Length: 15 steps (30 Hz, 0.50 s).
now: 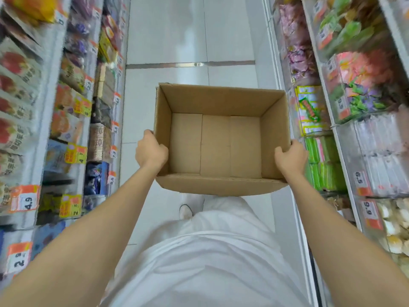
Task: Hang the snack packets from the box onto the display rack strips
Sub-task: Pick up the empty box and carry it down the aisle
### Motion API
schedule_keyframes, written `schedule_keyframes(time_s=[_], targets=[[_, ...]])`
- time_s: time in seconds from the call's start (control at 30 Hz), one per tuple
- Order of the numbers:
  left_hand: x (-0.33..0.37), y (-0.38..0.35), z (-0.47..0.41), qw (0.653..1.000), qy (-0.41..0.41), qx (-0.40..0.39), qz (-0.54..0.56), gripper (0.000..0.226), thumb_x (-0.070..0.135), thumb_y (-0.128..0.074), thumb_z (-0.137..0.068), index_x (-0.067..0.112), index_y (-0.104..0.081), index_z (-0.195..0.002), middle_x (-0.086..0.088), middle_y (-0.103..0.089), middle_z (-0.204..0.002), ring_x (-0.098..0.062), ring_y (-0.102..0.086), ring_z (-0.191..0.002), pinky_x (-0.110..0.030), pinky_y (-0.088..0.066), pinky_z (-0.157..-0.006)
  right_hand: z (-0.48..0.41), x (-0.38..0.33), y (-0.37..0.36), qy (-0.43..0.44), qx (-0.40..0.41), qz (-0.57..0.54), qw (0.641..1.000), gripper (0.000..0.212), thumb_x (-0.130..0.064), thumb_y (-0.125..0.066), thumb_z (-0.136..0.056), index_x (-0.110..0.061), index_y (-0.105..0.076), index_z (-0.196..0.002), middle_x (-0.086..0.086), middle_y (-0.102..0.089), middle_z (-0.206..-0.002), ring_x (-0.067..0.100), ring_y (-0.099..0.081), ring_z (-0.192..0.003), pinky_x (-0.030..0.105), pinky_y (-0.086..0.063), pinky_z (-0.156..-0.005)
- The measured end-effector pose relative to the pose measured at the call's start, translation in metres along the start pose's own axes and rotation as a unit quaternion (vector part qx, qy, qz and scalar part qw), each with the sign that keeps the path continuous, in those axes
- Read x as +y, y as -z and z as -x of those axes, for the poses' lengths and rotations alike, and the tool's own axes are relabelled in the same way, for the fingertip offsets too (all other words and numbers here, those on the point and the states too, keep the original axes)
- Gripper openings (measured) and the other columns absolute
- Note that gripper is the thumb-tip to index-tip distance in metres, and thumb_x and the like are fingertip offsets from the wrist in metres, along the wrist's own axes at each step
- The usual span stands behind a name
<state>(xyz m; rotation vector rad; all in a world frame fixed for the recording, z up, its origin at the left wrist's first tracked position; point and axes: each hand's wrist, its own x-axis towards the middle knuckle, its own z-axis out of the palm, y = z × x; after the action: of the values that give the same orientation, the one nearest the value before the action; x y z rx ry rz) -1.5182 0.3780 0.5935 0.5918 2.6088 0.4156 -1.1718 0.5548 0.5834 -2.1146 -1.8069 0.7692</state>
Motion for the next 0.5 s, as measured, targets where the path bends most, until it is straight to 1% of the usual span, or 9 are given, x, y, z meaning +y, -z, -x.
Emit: schedule_keyframes(time_s=[0.03, 0.1, 0.17, 0.2, 0.23, 0.27, 0.3, 0.4, 0.5], targets=[[0.021, 0.004, -0.032, 1.000, -0.014, -0.003, -0.003, 0.036, 0.008, -0.060, -0.095, 0.008, -0.050, -0.129, -0.016, -0.066, -0.117, -0.041, -0.064, -0.107, -0.041, -0.044, -0.074, -0.022, -0.017, -0.007, -0.011, 0.011, -0.002, 1.000, 0.013, -0.017, -0.062, -0.089, -0.007, -0.063, -0.096, 0.008, -0.062, -0.086, 0.028, -0.050, -0.082, 0.032, -0.034, -0.067], [0.063, 0.010, -0.095, 0.999, -0.039, -0.008, -0.013, 0.036, 0.008, -0.060, -0.096, 0.008, -0.050, -0.131, -0.016, -0.066, -0.118, -0.041, -0.064, -0.108, -0.041, -0.045, -0.075, -0.067, -0.053, -0.022, -0.024, 0.021, -0.004, 0.999, 0.010, -0.016, -0.063, -0.089, -0.008, -0.060, -0.094, 0.008, -0.061, -0.084, 0.028, -0.049, -0.080, 0.032, -0.033, -0.069], [0.107, 0.013, -0.162, 0.998, -0.058, -0.009, -0.019, 0.034, 0.008, -0.060, -0.096, 0.008, -0.051, -0.128, -0.016, -0.066, -0.117, -0.040, -0.064, -0.107, -0.042, -0.048, -0.076, -0.118, -0.090, -0.039, -0.029, 0.026, -0.004, 0.999, 0.010, -0.015, -0.064, -0.090, -0.010, -0.057, -0.093, 0.010, -0.059, -0.084, 0.031, -0.055, -0.083, 0.033, -0.033, -0.069], [0.130, 0.015, -0.195, 0.998, -0.063, -0.010, -0.020, 0.032, 0.007, -0.060, -0.095, 0.009, -0.051, -0.126, -0.015, -0.066, -0.115, -0.040, -0.064, -0.105, -0.043, -0.050, -0.077, -0.146, -0.109, -0.048, -0.032, 0.031, -0.007, 0.999, 0.011, -0.016, -0.064, -0.089, -0.010, -0.059, -0.097, 0.012, -0.061, -0.088, 0.035, -0.060, -0.089, 0.033, -0.034, -0.070], [0.152, 0.017, -0.227, 0.998, -0.066, -0.010, -0.021, 0.031, 0.007, -0.060, -0.094, 0.009, -0.051, -0.123, -0.015, -0.066, -0.114, -0.040, -0.064, -0.103, -0.044, -0.053, -0.079, -0.173, -0.129, -0.056, -0.036, 0.033, -0.013, 0.999, 0.018, -0.016, -0.065, -0.089, -0.007, -0.062, -0.105, 0.015, -0.064, -0.094, 0.037, -0.063, -0.097, 0.034, -0.037, -0.071], [0.173, 0.021, -0.258, 0.998, -0.064, -0.010, -0.024, 0.030, 0.007, -0.060, -0.093, 0.009, -0.051, -0.122, -0.015, -0.066, -0.112, -0.040, -0.064, -0.101, -0.046, -0.055, -0.080, -0.201, -0.151, -0.062, -0.040, 0.031, -0.019, 0.999, 0.024, -0.015, -0.065, -0.090, -0.005, -0.063, -0.111, 0.015, -0.065, -0.099, 0.038, -0.063, -0.103, 0.034, -0.038, -0.074], [0.195, 0.026, -0.288, 0.998, -0.061, -0.011, -0.028, 0.031, 0.007, -0.060, -0.092, 0.010, -0.051, -0.121, -0.015, -0.066, -0.112, -0.041, -0.064, -0.100, -0.048, -0.057, -0.082, -0.229, -0.174, -0.068, -0.044, 0.026, -0.022, 0.998, 0.024, -0.015, -0.065, -0.090, -0.003, -0.064, -0.111, 0.015, -0.065, -0.101, 0.039, -0.063, -0.104, 0.033, -0.036, -0.074], [0.255, 0.039, -0.371, 0.998, -0.057, -0.018, -0.037, 0.029, 0.006, -0.060, -0.092, 0.009, -0.051, -0.119, -0.016, -0.066, -0.111, -0.041, -0.064, -0.100, -0.047, -0.055, -0.079, -0.310, -0.237, -0.082, -0.053, 0.008, -0.015, 0.998, 0.019, -0.017, -0.064, -0.089, -0.003, -0.064, -0.102, 0.019, -0.070, -0.102, 0.039, -0.065, -0.098, 0.031, -0.035, -0.071], [0.310, 0.050, -0.448, 0.998, -0.039, -0.023, -0.047, 0.027, 0.005, -0.059, -0.092, 0.009, -0.050, -0.117, -0.017, -0.066, -0.113, -0.043, -0.064, -0.104, -0.045, -0.049, -0.076, -0.390, -0.299, -0.097, -0.067, -0.006, -0.005, 0.998, 0.024, -0.022, -0.064, -0.088, -0.004, -0.063, -0.104, 0.019, -0.070, -0.102, 0.039, -0.067, -0.097, 0.033, -0.039, -0.070]])
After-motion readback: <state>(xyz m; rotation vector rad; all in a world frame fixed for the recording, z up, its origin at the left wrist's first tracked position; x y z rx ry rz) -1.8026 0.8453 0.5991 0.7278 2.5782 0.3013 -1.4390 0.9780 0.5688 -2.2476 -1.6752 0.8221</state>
